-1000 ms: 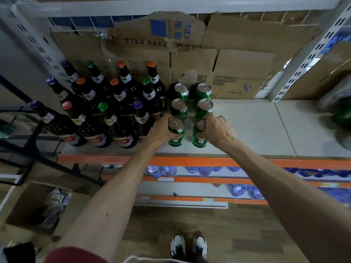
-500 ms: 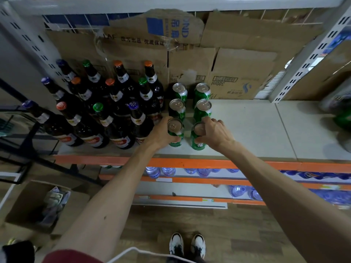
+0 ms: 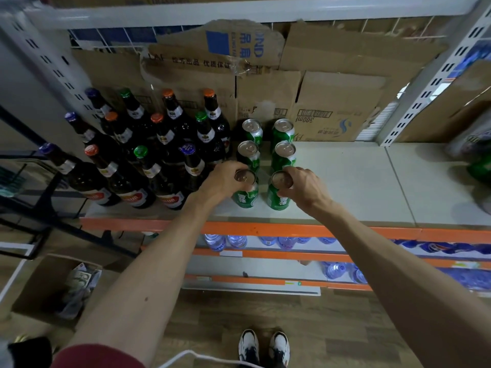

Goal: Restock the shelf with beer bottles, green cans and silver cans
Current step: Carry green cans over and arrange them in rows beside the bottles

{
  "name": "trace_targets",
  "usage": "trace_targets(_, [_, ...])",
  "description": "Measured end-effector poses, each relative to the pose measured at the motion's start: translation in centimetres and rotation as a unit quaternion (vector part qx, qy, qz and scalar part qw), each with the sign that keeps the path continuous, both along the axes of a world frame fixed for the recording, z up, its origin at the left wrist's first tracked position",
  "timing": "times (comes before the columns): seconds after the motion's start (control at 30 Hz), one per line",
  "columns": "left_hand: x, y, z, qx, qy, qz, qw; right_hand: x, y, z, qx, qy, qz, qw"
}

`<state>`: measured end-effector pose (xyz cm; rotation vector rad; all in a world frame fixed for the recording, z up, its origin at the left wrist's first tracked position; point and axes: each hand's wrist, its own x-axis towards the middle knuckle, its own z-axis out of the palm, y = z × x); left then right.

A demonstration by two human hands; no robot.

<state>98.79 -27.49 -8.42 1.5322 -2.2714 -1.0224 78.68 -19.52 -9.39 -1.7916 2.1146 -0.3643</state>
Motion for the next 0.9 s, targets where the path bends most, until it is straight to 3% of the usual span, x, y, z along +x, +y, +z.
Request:
trace_targets(0.4, [-0.1, 0.7, -0.2, -0.040, -0.005, 0.021, 0.999, 0.8, 0.0, -0.4, -0.015, -0.033, -0.054, 0.998])
trace_targets(0.9, [0.3, 0.8, -0.2, -0.020, 0.025, 0.018, 0.999, 1.2, 0.3, -0.4, 0.003, -0.042, -0.061, 0.997])
